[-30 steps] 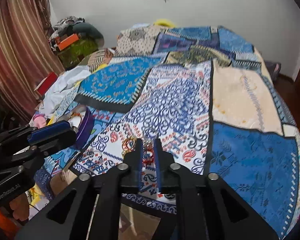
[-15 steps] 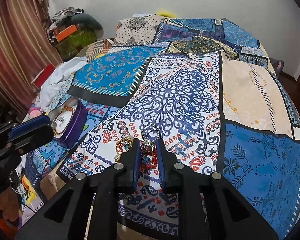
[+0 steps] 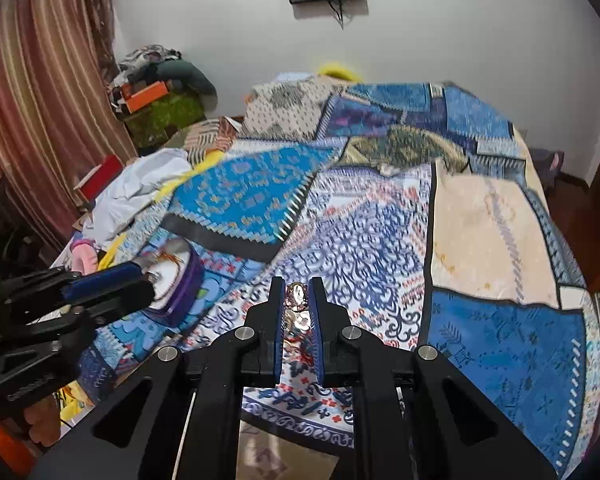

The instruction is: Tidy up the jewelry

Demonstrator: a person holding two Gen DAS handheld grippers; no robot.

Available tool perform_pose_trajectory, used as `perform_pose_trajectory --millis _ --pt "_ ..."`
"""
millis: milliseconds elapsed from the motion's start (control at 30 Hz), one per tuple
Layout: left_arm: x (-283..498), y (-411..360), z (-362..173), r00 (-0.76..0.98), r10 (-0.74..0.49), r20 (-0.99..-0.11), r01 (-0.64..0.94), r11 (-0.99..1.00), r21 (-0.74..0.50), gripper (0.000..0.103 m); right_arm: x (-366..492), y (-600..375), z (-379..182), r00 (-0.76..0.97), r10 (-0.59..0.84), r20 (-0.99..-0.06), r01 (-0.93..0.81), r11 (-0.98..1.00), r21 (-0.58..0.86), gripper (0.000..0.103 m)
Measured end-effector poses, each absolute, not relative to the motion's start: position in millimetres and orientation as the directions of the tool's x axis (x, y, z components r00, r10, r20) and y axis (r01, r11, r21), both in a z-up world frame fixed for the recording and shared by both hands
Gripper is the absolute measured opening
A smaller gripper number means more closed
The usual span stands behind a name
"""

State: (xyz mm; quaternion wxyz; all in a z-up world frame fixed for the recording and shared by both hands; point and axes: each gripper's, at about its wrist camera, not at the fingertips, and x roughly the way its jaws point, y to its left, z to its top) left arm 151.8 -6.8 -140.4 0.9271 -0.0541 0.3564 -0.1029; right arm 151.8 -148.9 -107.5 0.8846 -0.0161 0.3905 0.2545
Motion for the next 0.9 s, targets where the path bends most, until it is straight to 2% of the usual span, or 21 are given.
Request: perform_pose_trajectory --millis 533,900 --pt "131.6 45.0 -118.6 0.785 -0.144 -0.603 0.065 0.986 -0.151 0.021 134.5 -94.3 -75.7 0.565 0.540 -0.624 -0.573 0.801 0.175 0.010" --pt "127.1 87.7 -131.4 0.788 -0.097 -0.608 -0.009 0.985 -0.170 0.021 129.5 -49.6 -74.7 0.526 0.583 -0.619 -0.640 0.751 0.163 0.010"
